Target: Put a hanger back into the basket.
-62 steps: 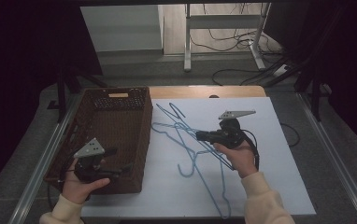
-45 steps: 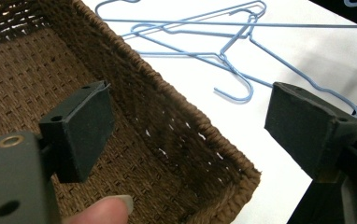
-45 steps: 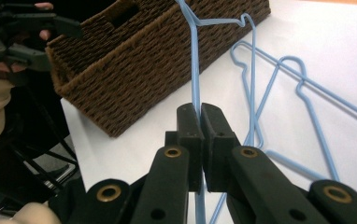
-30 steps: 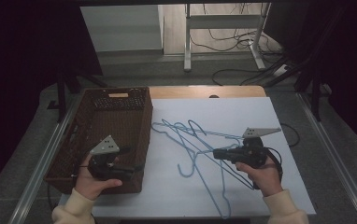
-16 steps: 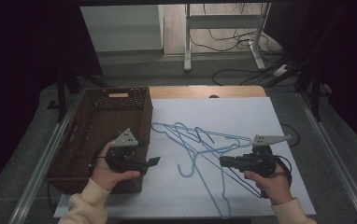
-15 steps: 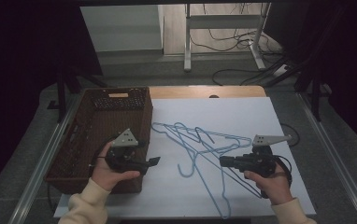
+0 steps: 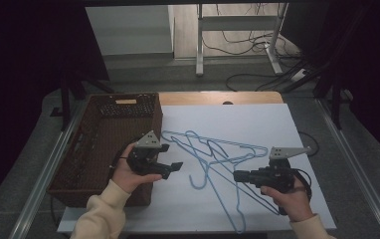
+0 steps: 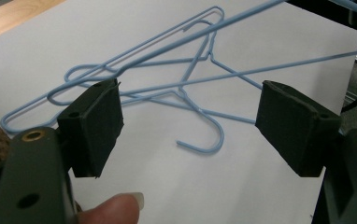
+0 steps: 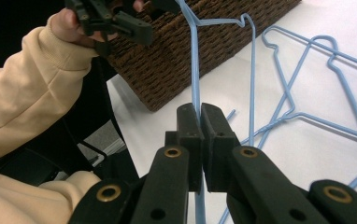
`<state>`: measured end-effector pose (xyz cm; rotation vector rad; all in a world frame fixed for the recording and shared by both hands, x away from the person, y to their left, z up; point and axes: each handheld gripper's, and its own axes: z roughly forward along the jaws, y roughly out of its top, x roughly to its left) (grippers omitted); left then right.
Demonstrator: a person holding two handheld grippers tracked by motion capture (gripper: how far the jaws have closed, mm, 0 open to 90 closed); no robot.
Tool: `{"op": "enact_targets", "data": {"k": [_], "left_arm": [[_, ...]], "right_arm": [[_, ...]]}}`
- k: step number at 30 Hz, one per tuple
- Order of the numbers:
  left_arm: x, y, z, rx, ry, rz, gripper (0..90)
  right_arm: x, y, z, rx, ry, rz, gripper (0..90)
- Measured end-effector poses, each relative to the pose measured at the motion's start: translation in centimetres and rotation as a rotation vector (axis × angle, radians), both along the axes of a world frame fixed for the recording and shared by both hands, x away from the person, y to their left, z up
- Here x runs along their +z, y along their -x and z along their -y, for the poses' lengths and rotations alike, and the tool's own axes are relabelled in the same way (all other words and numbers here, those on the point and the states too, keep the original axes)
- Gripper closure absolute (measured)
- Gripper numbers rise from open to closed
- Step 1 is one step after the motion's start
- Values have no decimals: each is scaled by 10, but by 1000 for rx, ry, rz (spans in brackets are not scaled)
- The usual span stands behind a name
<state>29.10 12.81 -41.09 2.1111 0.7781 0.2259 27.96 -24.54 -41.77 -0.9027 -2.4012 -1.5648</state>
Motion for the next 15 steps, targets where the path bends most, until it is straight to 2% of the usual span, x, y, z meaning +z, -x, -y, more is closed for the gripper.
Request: {"op": "enact_targets", "data": {"k": [15], "left_arm": [[-5,-18,16,-31,3,-22,250]], "right_arm": [[-2,4,-4,36,-12,-17,875]]}}
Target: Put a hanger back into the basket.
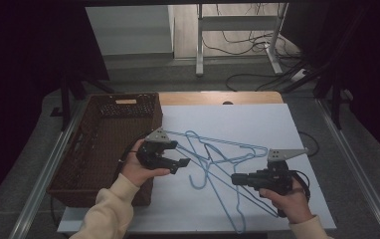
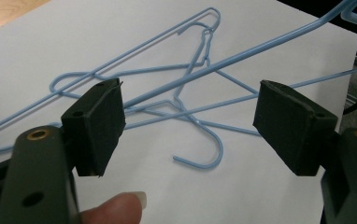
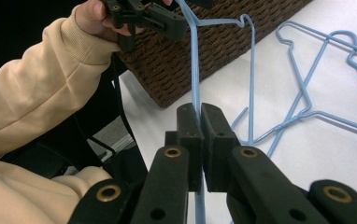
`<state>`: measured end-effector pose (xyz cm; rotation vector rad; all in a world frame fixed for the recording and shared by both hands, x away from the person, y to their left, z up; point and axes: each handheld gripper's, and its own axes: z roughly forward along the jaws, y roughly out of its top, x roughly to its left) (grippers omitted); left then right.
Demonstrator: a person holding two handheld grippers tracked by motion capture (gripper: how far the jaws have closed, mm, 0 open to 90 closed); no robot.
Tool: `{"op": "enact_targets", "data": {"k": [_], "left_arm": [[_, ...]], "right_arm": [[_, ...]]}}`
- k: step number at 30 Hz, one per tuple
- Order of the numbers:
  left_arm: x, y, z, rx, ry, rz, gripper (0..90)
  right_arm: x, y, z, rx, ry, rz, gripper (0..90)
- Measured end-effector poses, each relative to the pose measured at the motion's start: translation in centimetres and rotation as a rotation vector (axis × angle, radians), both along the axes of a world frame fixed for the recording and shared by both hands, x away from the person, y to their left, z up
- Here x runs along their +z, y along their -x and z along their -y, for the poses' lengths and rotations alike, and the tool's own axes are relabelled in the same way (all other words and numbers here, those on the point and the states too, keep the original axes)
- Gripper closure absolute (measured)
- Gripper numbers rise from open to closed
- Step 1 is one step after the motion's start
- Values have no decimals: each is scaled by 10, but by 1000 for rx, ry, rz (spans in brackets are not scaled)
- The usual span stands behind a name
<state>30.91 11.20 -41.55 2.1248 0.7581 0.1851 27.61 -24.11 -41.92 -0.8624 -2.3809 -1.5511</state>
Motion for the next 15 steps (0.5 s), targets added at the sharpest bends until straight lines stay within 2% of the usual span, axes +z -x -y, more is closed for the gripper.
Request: {"op": "enact_targets", "data": {"k": [7,9,11,15], "left_arm": [[-3,-5,8,-12,-18,0,273],[-4,-7,13,-41,-41,9,283],[-7,-7,18,-48,-44,11,302],[-8,-6,26,-69,-98,49,393]], "right_arm": [[0,0,-1,14,-6,-10,875],[0,1,-2,21,-14,-14,875],[1,1,-2,32,-20,-16,875],[1,1,-3,56,-31,-28,875]]}}
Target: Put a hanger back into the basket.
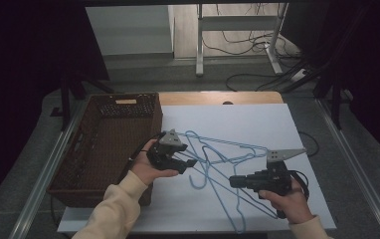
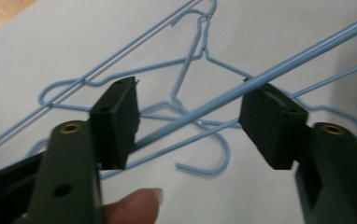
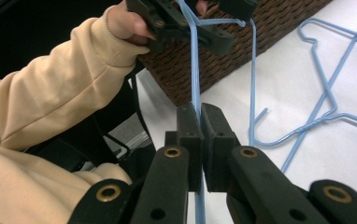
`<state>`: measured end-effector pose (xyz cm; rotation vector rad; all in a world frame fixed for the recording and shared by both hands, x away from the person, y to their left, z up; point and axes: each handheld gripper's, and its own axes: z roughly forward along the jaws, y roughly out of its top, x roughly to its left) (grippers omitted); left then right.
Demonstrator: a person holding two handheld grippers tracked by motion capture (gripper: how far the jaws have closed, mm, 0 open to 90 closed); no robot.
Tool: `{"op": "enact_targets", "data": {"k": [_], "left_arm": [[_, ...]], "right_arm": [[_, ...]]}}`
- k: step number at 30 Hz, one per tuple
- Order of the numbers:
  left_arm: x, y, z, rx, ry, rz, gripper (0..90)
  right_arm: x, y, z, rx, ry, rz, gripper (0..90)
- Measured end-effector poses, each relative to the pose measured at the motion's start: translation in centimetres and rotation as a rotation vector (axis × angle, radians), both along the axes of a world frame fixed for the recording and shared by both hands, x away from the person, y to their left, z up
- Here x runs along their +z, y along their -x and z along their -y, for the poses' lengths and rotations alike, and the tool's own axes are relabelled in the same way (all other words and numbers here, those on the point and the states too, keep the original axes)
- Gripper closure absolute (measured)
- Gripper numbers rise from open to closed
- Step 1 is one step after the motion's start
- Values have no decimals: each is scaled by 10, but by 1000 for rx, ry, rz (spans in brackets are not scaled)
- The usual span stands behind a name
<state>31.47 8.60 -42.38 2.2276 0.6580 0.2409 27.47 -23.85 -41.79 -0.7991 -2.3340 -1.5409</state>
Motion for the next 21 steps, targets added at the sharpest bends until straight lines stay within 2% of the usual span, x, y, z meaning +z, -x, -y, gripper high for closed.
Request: {"op": "enact_targets", "data": {"k": [2,3,4,5,6,9,10,12,15,16,18,19,20,21], "left_arm": [[0,1,4,-17,-27,19,464],[0,1,4,-17,-27,19,500],[0,2,5,-30,-44,27,500],[0,3,7,-52,-66,33,579],[0,4,7,-71,-77,37,602],[0,6,7,-97,-93,35,681],[1,9,7,-123,-95,30,703],[2,11,7,-137,-117,37,730],[2,14,8,-177,-118,11,755],[2,15,8,-192,-129,14,775],[3,18,9,-211,-113,-1,837],[3,18,9,-211,-113,-1,852],[4,19,9,-211,-101,-6,852],[7,18,7,-194,-64,-19,859]], "right_arm": [[0,0,1,9,-10,-8,875],[0,0,1,9,-10,-8,875],[0,-1,2,13,-15,-12,874],[0,-1,4,17,-9,-15,874],[0,-2,5,15,-4,-17,874],[0,-4,10,-9,9,-14,871],[0,-5,11,-17,17,-8,869],[0,-7,14,-36,26,-4,852],[0,-8,16,-58,33,12,817],[0,-9,18,-84,36,28,780],[1,-13,24,-136,13,46,708],[1,-13,24,-136,13,46,708],[2,-14,26,-157,8,60,670],[5,-14,29,-204,-5,85,575]]}}
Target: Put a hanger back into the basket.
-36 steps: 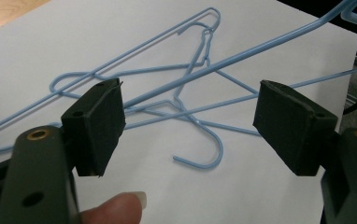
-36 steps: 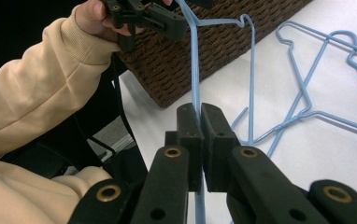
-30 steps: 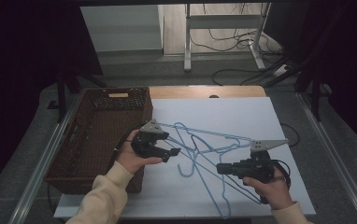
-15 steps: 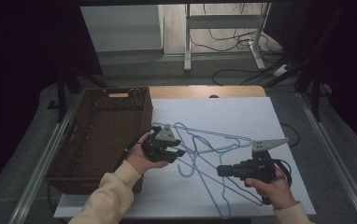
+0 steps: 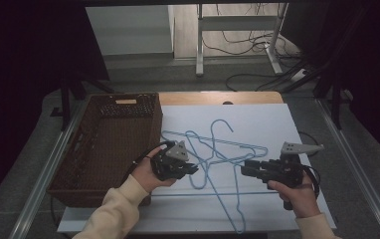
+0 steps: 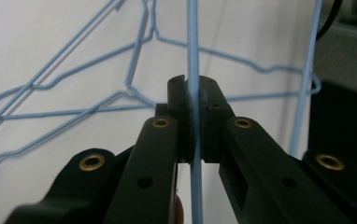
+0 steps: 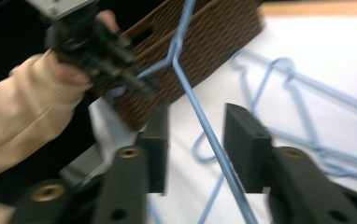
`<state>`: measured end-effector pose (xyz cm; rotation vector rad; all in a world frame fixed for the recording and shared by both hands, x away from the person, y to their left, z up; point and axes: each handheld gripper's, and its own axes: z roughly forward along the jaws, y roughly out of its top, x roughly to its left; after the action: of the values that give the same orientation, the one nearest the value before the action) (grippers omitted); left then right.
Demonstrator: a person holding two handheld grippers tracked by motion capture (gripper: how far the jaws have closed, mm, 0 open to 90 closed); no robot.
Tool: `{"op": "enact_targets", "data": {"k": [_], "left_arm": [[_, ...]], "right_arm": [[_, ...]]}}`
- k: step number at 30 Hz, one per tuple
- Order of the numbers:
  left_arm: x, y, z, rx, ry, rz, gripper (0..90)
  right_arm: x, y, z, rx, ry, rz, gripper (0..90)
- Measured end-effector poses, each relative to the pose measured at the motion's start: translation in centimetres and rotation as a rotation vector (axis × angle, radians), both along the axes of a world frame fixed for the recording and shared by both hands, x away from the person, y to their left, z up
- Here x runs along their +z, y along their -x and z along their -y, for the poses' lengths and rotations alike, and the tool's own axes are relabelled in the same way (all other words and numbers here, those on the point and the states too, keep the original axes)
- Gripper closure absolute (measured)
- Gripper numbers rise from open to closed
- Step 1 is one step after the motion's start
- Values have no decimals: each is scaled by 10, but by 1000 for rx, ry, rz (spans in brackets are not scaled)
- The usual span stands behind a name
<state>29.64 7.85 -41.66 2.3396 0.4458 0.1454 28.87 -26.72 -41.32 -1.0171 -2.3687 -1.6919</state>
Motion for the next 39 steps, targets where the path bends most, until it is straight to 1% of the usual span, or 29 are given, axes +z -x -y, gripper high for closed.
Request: {"op": "enact_targets", "data": {"k": [2,3,4,5,6,7,8,9,10,11,12,13,15,16,17,18,19,20,21,25,28,29,30,33,34,35,38,39], "left_arm": [[3,0,-3,2,28,-11,860],[5,0,-4,8,34,-9,860],[5,0,-4,8,34,-9,861],[6,1,-4,11,40,-10,861],[7,2,-5,16,45,-10,861],[9,2,-6,25,49,-6,862],[10,2,-7,30,55,-11,862],[12,3,-8,43,73,-26,861],[15,4,-10,56,82,-41,861],[17,5,-10,64,84,-37,861],[20,6,-11,69,89,-41,861],[22,7,-12,73,94,-42,862],[27,10,-14,89,117,-45,861],[27,10,-14,89,117,-45,861],[32,11,-18,97,130,-42,862],[32,11,-18,97,130,-42,861],[36,11,-23,104,143,-50,861],[36,11,-23,104,143,-50,862],[39,11,-28,123,170,-67,862],[42,10,-40,158,178,-68,862],[45,9,-48,176,202,-70,862],[47,9,-51,184,210,-68,862],[47,9,-51,184,210,-68,861],[52,8,-62,199,230,-59,862],[54,7,-67,208,241,-55,861],[58,7,-75,226,252,-50,861],[62,6,-88,260,276,-41,862],[62,6,-88,260,276,-41,862]], "right_arm": [[3,1,3,-69,-2,48,463],[5,2,6,-100,-6,72,450],[6,2,8,-114,-17,82,440],[7,2,10,-119,-33,86,426],[7,2,10,-119,-33,86,426],[8,4,14,-132,-51,102,402],[8,4,14,-132,-51,102,402],[8,4,15,-136,-59,105,393],[7,5,19,-138,-84,107,377],[7,5,20,-134,-97,102,375],[6,5,22,-121,-128,92,372],[6,4,23,-109,-146,86,369],[4,5,25,-105,-147,83,355],[4,5,25,-105,-147,83,355],[2,5,25,-109,-144,80,342],[1,4,26,-112,-138,76,330],[0,4,26,-118,-130,74,326],[0,4,26,-118,-130,74,326],[-3,3,27,-125,-113,80,326],[-6,2,28,-147,-65,93,298],[-9,1,29,-171,-25,95,285],[-10,1,29,-180,-14,89,281],[-10,1,29,-180,-14,89,281],[-14,-1,30,-196,2,79,272],[-16,-2,31,-209,14,63,261],[-17,-3,32,-212,17,61,261],[-20,-4,33,-219,30,52,260],[-20,-4,33,-219,30,52,260]]}}
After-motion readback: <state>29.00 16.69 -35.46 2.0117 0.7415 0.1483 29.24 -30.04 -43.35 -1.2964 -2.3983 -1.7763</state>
